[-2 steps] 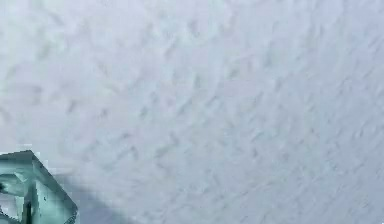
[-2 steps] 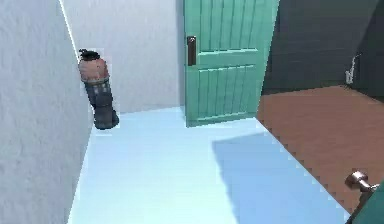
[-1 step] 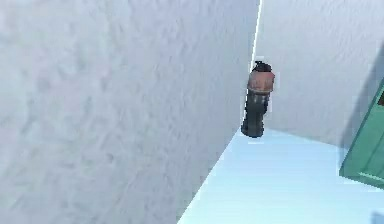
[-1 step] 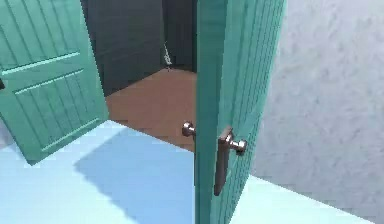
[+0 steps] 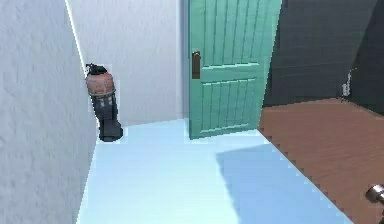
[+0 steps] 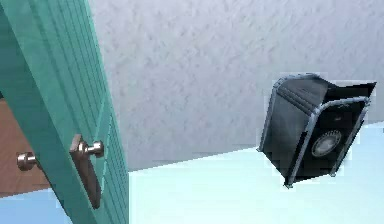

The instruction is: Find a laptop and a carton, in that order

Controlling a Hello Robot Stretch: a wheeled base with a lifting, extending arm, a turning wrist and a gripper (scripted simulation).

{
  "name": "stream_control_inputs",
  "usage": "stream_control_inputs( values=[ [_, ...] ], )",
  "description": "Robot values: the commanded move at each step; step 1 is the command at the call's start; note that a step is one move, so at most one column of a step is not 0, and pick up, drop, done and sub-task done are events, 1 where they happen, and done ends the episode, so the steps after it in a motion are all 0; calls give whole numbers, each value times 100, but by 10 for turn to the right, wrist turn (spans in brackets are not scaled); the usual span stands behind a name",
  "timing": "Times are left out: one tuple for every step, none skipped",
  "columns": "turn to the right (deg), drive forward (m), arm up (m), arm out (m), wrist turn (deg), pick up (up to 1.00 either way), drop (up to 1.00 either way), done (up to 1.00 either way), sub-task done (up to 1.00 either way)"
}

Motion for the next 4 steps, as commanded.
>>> stream_control_inputs(
  values=[
    [0, 50, 0, 0, 0, 0, 0, 0, 0],
    [-30, 0, 0, 0, 0, 0, 0, 0, 0],
    [0, 50, 0, 0, 0, 0, 0, 0, 0],
    [450, 0, 0, 0, 0, 0, 0, 0, 0]
  ],
)
